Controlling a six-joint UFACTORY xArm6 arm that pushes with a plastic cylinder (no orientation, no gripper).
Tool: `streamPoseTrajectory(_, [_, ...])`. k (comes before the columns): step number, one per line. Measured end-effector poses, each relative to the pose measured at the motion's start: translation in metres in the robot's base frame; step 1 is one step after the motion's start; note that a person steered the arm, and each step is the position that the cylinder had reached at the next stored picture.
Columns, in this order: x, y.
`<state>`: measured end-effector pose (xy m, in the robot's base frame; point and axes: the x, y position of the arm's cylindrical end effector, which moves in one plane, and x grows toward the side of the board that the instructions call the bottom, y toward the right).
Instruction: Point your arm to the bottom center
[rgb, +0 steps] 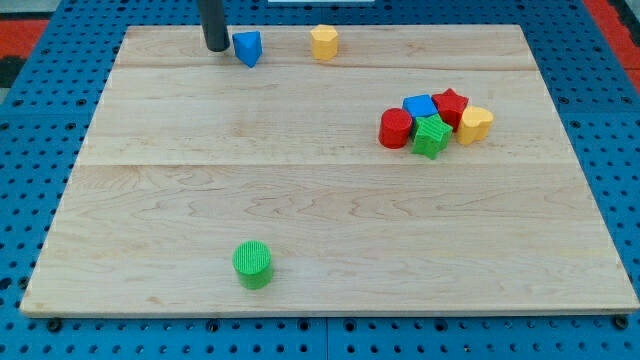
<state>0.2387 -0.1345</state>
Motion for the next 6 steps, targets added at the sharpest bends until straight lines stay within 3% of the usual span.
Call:
streamPoseTrajectory(2, [0.007,0.104])
streamPoseTrajectory(3, [0.015,0.1])
streamPoseTrajectory(4, [0.081,0.091])
streamPoseTrajectory(5, [0.181,0.104])
streamPoseTrajectory(6, [0.271,0.176])
